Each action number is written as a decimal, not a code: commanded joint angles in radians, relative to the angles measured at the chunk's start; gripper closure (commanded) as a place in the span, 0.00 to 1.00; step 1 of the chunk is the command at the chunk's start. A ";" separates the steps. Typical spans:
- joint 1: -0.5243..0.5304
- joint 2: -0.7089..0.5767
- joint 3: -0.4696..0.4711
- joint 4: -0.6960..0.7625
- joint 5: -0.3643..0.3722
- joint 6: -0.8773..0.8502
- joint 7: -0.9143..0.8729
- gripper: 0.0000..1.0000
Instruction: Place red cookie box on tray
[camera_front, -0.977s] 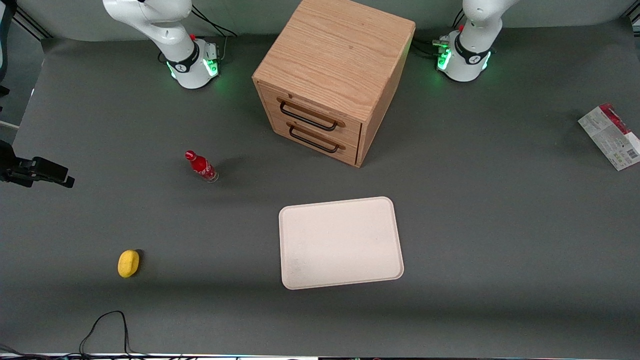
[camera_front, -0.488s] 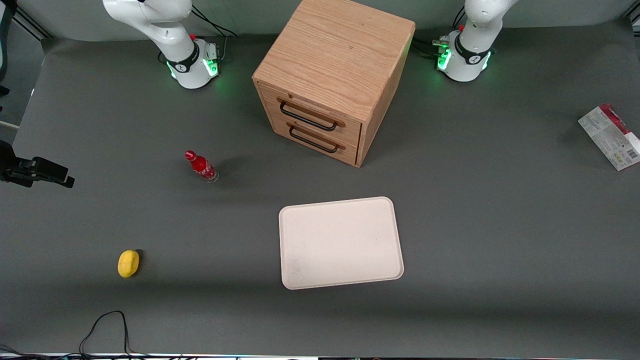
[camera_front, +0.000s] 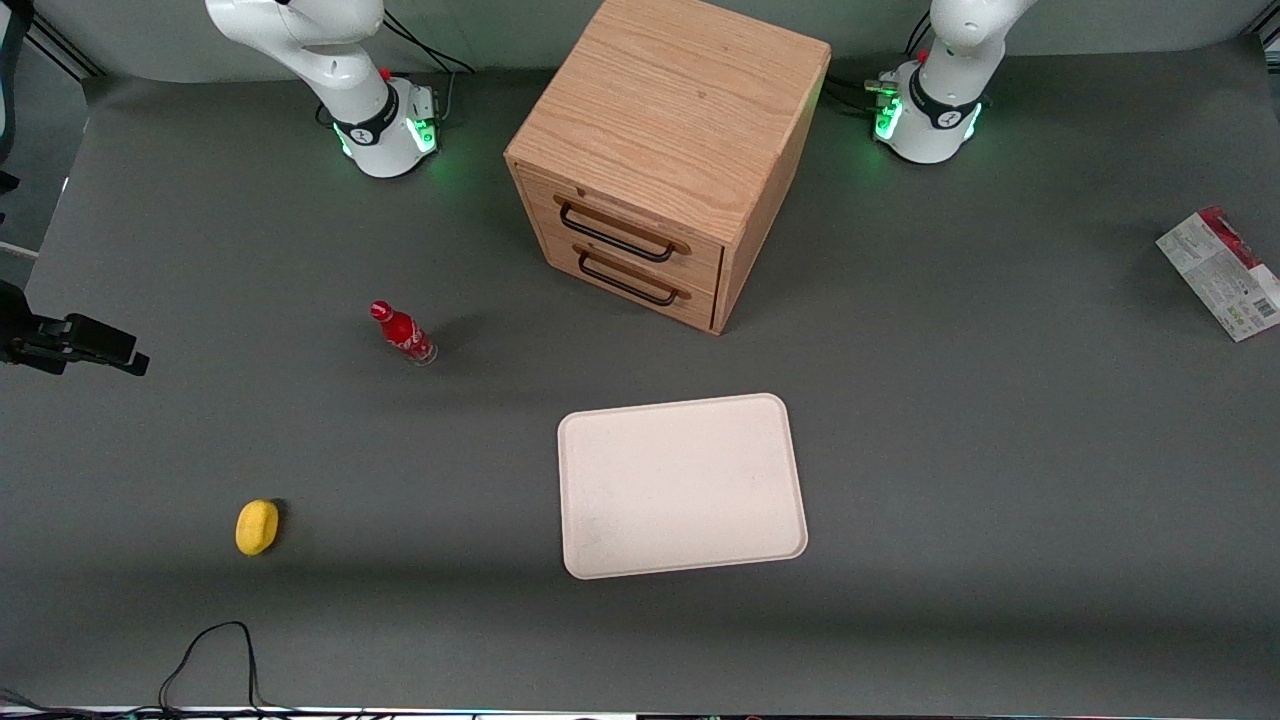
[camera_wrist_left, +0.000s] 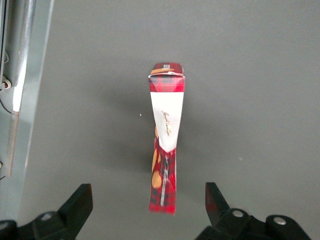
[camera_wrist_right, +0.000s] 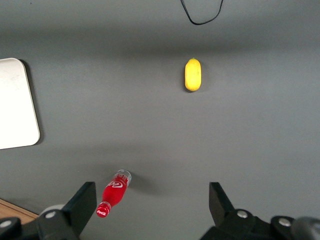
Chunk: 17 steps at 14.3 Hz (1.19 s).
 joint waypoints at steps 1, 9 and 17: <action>0.021 -0.021 -0.004 -0.146 0.002 0.186 -0.016 0.00; 0.043 0.089 -0.005 -0.176 -0.025 0.327 -0.034 0.01; 0.035 0.097 -0.005 -0.176 -0.025 0.327 -0.039 1.00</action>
